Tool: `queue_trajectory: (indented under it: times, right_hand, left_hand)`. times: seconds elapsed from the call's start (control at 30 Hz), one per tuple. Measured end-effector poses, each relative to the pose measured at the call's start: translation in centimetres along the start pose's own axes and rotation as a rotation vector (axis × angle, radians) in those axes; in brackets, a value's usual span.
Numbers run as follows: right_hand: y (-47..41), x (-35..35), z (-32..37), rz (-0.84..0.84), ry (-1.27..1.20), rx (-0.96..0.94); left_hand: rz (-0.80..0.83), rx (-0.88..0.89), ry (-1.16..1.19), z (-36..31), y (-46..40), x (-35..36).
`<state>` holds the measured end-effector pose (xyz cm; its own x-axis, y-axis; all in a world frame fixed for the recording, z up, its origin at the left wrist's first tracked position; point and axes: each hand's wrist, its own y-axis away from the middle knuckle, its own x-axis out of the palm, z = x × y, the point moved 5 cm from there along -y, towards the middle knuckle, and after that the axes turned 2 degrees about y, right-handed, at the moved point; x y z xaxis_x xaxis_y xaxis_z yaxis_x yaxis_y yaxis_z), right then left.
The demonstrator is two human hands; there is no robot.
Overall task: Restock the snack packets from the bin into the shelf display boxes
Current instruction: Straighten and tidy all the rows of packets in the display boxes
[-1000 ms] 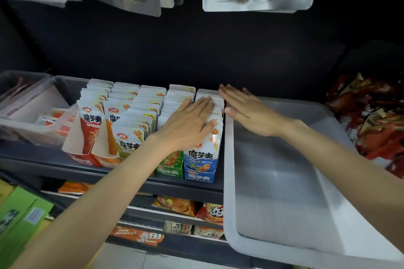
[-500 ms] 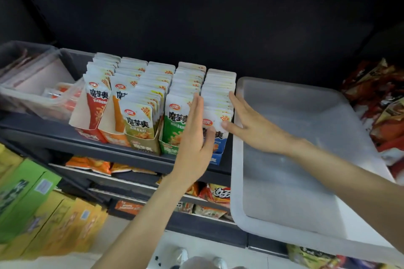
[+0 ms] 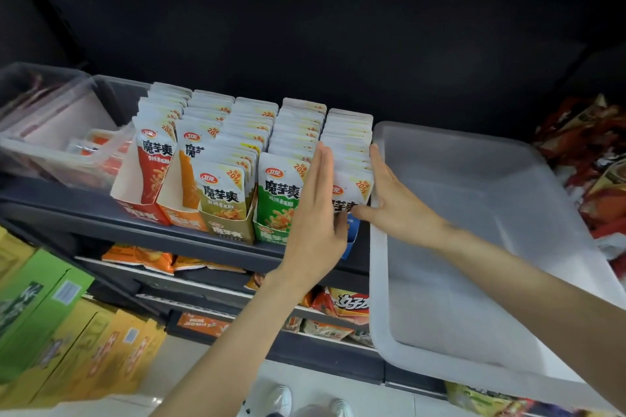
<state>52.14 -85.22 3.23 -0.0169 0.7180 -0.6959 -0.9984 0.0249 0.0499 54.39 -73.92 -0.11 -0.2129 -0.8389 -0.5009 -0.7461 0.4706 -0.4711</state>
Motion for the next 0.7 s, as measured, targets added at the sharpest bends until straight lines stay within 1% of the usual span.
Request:
queue_trajectory:
  times: [0.13,0.2,0.27,0.3,0.37,0.4,0.47,0.53,0.6,0.7]
  right_hand:
    - [1.1,-1.2,0.3,-0.177,-0.491,0.111]
    - [1.4,-1.1,0.3,-0.241,-0.650,0.125]
    - [1.0,-0.3,0.6,-0.232,-0.761,0.121]
    - [0.7,0.1,0.9,-0.215,-0.783,0.112]
    - [0.0,1.1,1.4,-0.189,-0.762,0.099]
    - [-0.2,1.4,1.6,-0.188,-0.742,0.100]
    - [-0.5,1.7,2.1,-0.189,-0.729,0.087]
    - [-0.6,1.9,2.2,-0.198,-0.709,0.094]
    - [-0.6,1.9,1.8,-0.212,-0.715,0.123]
    - [-1.2,1.1,0.8,-0.262,-0.745,0.129]
  left_hand:
    - [-0.072,0.108,-0.087,-1.0,0.1,-1.1]
    - [-0.137,0.189,-0.179,-1.1,-0.1,-2.4]
    - [-0.161,0.214,-0.307,-0.6,-0.6,-3.5]
    - [-0.128,0.195,-0.387,-0.1,-1.1,-3.9]
    - [0.008,0.135,-0.528,0.8,-1.9,-4.1]
    - [0.074,0.105,-0.560,1.2,-2.2,-4.1]
    - [0.155,0.056,-0.544,1.8,-2.4,-4.0]
    - [0.202,0.028,-0.496,2.0,-2.6,-3.9]
    - [0.254,0.018,-0.462,1.8,-3.1,-3.7]
    - [0.335,0.026,-0.486,1.2,-4.1,-3.2]
